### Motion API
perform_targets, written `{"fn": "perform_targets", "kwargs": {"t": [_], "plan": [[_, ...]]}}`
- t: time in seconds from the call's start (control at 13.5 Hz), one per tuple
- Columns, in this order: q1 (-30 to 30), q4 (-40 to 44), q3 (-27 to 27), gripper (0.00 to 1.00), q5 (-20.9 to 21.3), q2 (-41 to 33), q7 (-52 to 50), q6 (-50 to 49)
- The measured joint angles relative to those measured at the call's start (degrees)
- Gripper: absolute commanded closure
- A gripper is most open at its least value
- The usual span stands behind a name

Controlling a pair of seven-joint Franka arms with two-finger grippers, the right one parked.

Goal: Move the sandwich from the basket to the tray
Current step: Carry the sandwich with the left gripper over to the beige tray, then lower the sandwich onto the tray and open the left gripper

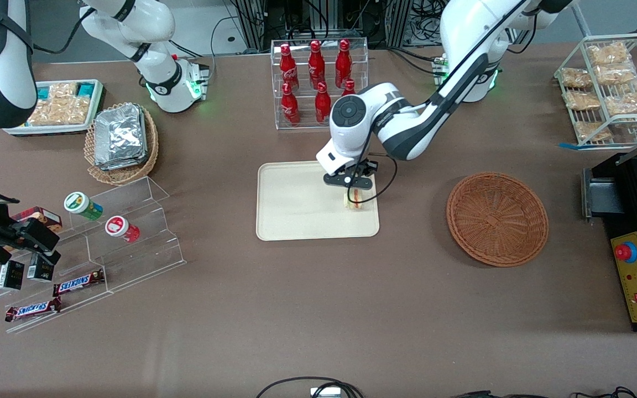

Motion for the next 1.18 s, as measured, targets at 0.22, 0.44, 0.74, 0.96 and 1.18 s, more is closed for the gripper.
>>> {"fn": "perform_targets", "kwargs": {"t": [0.22, 0.44, 0.74, 0.96, 1.18], "plan": [[-0.79, 1.89, 0.05, 1.0, 2.56, 5.57, -2.38, 0.48], [-1.88, 2.95, 0.1, 0.71, 3.1, 7.78, -3.43, 0.58], [-2.12, 2.99, 0.14, 0.3, 3.1, 7.88, -3.87, 0.53], [-2.13, 3.0, 0.3, 0.29, 3.1, 8.1, -3.93, 0.53], [-2.09, 3.91, 0.39, 0.29, 3.11, 7.97, -3.97, 0.51]]}}
